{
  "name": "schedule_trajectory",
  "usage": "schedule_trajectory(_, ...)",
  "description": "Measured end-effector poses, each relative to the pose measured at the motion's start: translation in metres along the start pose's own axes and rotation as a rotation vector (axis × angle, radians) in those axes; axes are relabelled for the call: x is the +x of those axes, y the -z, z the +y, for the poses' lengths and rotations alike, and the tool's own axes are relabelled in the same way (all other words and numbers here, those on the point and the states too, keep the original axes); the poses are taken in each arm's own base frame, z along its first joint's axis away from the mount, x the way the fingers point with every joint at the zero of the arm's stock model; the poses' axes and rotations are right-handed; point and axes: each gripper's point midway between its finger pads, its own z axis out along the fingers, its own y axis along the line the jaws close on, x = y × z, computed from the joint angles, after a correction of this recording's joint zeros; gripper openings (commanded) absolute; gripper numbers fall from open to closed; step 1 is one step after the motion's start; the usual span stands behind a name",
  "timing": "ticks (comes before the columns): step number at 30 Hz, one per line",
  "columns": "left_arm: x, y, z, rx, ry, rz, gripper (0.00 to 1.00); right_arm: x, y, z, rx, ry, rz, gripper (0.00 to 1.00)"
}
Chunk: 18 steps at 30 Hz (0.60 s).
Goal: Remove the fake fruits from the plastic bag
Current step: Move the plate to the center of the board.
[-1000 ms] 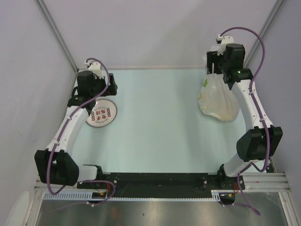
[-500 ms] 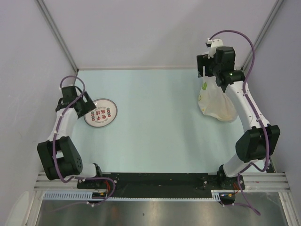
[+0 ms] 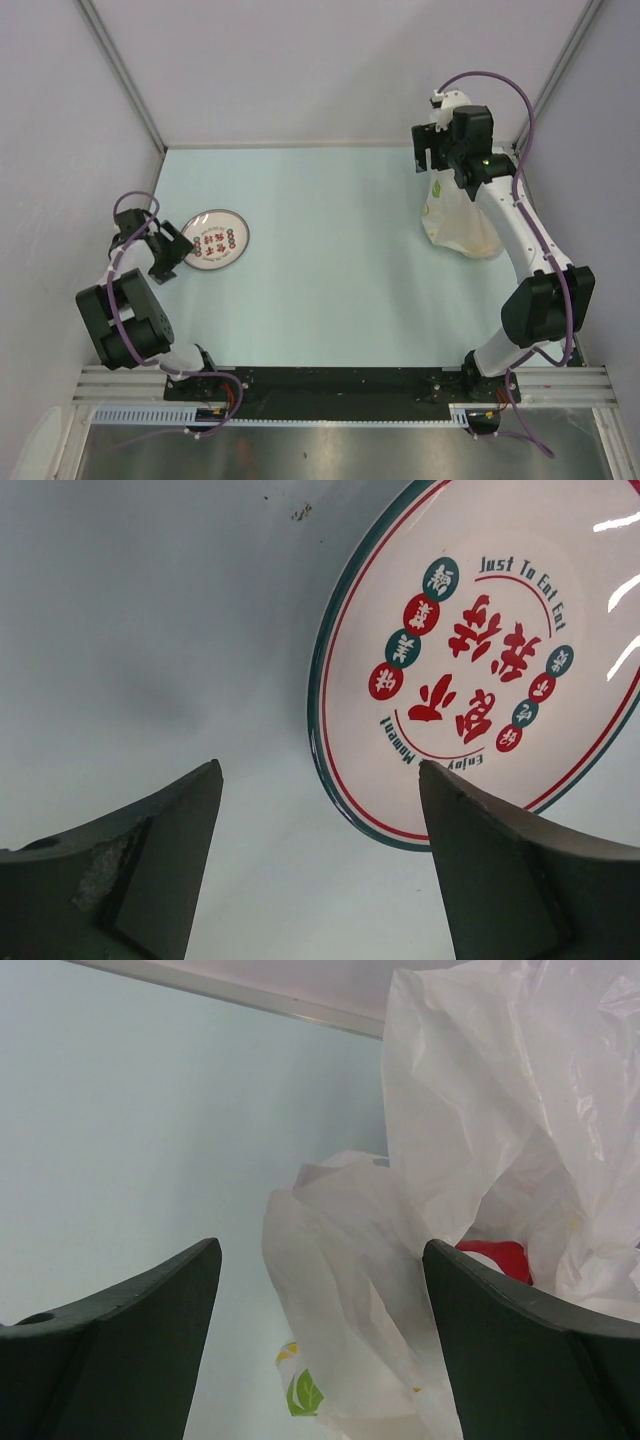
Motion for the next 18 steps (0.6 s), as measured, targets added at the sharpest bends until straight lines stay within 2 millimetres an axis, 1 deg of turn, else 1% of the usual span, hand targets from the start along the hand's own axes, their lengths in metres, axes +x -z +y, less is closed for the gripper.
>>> schedule_trajectory(1,0.000,-0.002,-0.001,0.007,0.004,0.003,0.79,0.001,0.000,0.001,-0.001,0.001,0.003,0.88)
schedule_trajectory(6,0.007,-0.017,0.000,0.008,0.033,0.043,0.68,0.001,0.000,0.001,-0.001,0.001,0.003,0.88)
schedule_trajectory(7,0.008,-0.019,0.000,0.007,0.041,0.051,0.61,0.002,0.000,0.001,0.000,0.001,0.004,0.88)
schedule_trajectory(8,0.009,-0.021,-0.001,0.011,0.049,0.058,0.58,0.002,0.000,0.000,0.001,0.001,0.005,0.88)
schedule_trajectory(9,0.010,-0.022,-0.002,0.018,0.056,0.063,0.53,0.003,-0.001,0.000,0.003,0.001,0.007,0.88)
schedule_trajectory(13,0.013,-0.029,-0.009,0.059,0.087,0.083,0.43,0.009,-0.002,0.000,0.008,0.002,0.020,0.88)
schedule_trajectory(14,0.015,-0.030,-0.011,0.068,0.093,0.088,0.40,0.010,-0.002,0.000,0.008,0.002,0.023,0.88)
schedule_trajectory(15,0.016,-0.031,-0.012,0.079,0.098,0.094,0.32,0.011,-0.002,0.000,0.009,0.002,0.026,0.88)
schedule_trajectory(17,0.019,-0.032,-0.013,0.089,0.106,0.099,0.29,0.013,-0.003,-0.001,0.010,0.003,0.030,0.88)
schedule_trajectory(18,0.020,-0.032,-0.014,0.096,0.108,0.102,0.23,0.013,-0.002,-0.001,0.011,0.003,0.030,0.88)
